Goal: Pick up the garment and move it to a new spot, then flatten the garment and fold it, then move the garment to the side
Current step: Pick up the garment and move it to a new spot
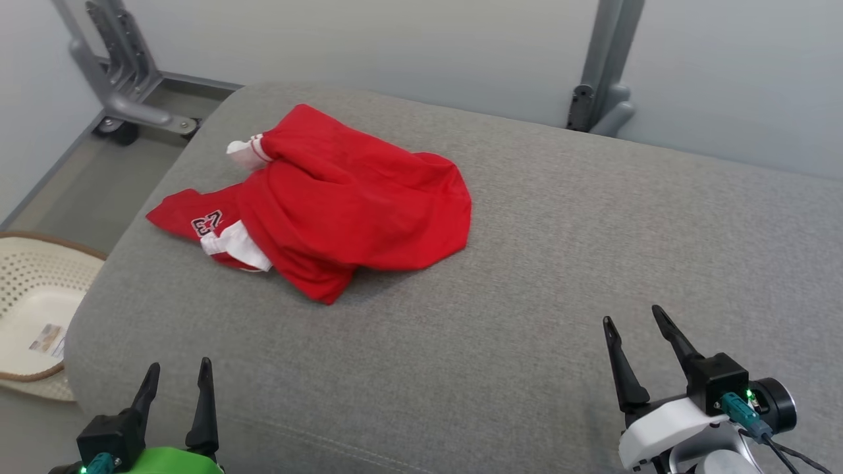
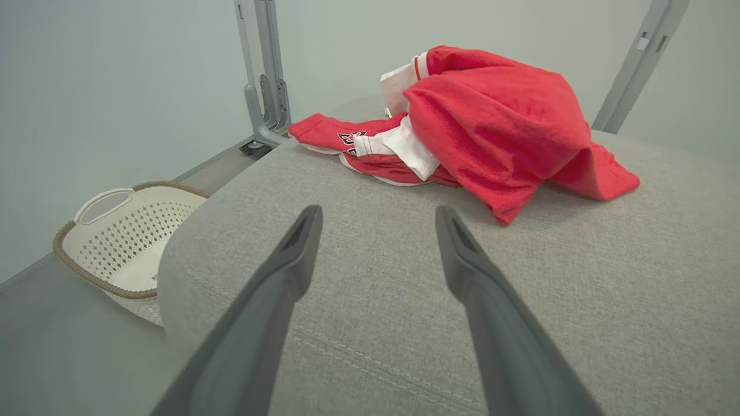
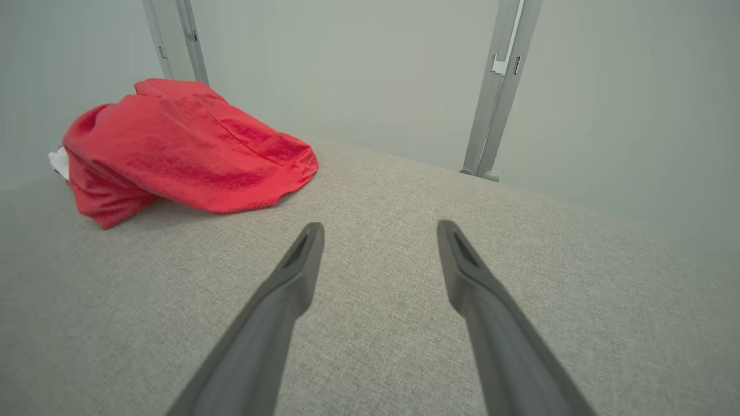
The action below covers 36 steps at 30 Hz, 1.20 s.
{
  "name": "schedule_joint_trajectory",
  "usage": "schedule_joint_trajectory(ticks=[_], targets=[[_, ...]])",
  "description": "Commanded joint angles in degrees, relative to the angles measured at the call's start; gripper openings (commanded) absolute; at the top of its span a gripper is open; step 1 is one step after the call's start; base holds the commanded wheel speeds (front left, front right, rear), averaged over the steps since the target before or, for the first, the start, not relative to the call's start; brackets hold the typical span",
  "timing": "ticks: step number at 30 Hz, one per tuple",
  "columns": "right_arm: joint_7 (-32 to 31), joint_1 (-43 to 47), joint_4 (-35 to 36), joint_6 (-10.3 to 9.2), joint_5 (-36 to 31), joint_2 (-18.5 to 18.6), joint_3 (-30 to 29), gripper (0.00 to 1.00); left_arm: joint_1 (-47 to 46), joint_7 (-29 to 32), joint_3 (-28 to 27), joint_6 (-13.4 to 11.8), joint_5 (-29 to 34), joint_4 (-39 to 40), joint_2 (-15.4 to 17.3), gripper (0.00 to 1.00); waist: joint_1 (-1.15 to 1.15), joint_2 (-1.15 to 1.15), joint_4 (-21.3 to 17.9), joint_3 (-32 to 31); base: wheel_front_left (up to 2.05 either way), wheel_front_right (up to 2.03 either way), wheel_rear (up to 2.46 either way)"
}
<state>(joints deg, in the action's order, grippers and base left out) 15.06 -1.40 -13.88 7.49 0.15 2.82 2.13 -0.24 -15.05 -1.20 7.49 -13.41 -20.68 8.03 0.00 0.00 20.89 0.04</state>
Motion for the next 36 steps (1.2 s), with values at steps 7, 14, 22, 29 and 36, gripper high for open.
schedule_joint_trajectory(ticks=[7,14,22,29,36], targets=[[0.2,0.3,-0.1,-0.01,0.3,0.2,0.6,1.00,0.7,-0.2,-1.5,0.0,-0.5,0.6,-0.8,1.00,0.00,0.00,3.7,0.1,0.00,0.00,0.00],[0.2,-2.0,0.9,0.00,-0.4,1.1,0.5,1.00,-8.6,-0.1,-2.8,0.0,-5.6,-3.9,-3.8,1.00,0.00,0.00,1.4,5.8,0.00,0.00,0.00],[0.2,-6.2,1.5,-0.01,-0.9,2.1,2.2,1.00,-28.0,3.5,0.0,0.0,-12.0,-19.2,-4.9,1.00,0.00,0.00,-2.9,13.3,0.00,0.00,0.00],[0.2,-6.5,1.0,-0.01,-0.6,1.9,1.8,1.00,-36.1,8.6,2.9,0.0,-14.6,-27.3,-4.6,1.00,0.00,0.00,-5.7,14.3,0.00,0.00,0.00],[0.2,-6.4,0.8,-0.01,-0.2,1.3,1.6,1.00,-37.9,9.1,4.4,-1.0,-13.2,-34.4,-3.5,0.96,0.00,0.00,-7.4,13.2,0.00,0.00,0.00]])
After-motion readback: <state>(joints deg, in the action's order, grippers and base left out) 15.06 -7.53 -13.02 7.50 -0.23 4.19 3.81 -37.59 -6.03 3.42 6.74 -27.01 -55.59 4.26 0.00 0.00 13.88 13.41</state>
